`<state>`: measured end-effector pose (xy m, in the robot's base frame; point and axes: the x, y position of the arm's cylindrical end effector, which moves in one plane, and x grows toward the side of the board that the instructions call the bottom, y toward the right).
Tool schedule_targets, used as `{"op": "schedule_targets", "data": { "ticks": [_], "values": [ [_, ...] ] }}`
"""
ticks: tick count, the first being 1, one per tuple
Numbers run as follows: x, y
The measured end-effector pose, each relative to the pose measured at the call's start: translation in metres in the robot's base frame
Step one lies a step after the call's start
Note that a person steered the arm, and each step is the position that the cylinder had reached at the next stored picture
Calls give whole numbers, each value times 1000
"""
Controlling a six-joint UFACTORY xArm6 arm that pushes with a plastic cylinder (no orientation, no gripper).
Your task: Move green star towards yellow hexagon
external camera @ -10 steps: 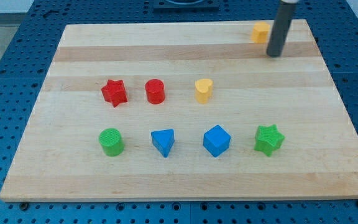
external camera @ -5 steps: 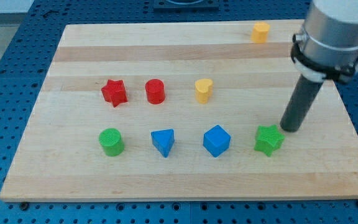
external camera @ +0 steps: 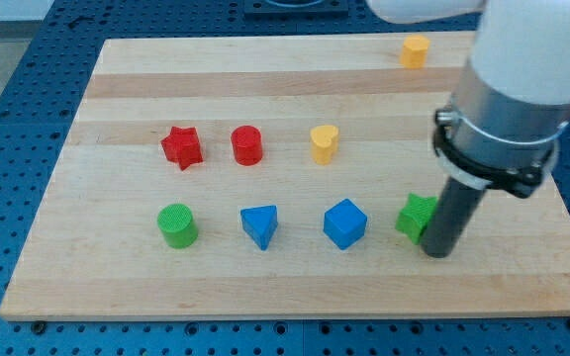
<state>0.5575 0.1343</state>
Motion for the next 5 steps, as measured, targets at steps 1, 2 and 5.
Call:
{"op": "schedule_targets", "data": {
  "ticks": [1,2,5],
  "values": [
    [-6,-20],
    [-30,-26],
    [-72,6]
  ]
}}
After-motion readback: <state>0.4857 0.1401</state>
